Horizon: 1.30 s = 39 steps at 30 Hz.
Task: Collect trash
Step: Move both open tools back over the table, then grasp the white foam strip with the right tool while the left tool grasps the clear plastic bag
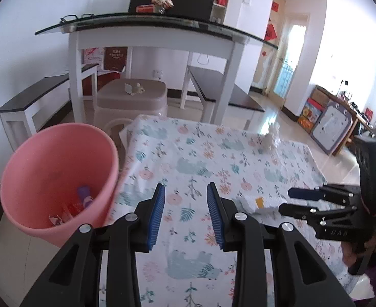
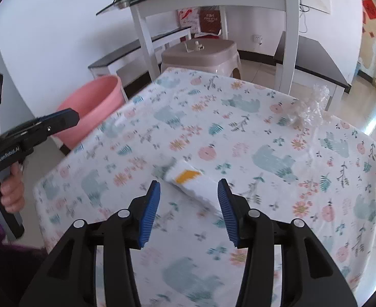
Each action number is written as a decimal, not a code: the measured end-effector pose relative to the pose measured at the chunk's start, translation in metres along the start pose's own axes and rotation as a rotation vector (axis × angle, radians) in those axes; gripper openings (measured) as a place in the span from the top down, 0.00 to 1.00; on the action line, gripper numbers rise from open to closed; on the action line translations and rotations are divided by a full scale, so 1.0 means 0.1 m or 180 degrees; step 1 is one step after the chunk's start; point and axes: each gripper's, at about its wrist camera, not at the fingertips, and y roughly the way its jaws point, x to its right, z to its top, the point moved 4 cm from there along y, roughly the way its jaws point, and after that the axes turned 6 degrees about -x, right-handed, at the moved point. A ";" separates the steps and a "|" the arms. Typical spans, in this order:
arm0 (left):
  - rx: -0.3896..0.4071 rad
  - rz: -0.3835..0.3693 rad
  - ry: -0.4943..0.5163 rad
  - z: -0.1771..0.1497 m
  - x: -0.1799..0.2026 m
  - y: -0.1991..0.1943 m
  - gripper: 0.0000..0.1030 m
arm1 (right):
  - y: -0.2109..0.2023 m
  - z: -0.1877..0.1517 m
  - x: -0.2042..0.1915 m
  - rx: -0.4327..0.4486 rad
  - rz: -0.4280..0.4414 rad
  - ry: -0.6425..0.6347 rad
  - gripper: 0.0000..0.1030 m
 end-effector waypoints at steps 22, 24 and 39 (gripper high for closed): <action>-0.0238 0.0040 0.0276 0.02 0.42 0.33 0.68 | 0.30 -0.08 0.24 -0.0134 0.0118 -0.0253 0.61; -0.0226 0.0014 0.0310 0.06 0.49 0.35 0.68 | 0.25 -0.12 0.28 -0.0093 0.0135 -0.0115 0.75; -0.0144 -0.0272 0.0760 0.50 1.36 0.84 0.68 | -0.27 -0.49 0.90 0.0653 -0.0563 0.1484 0.75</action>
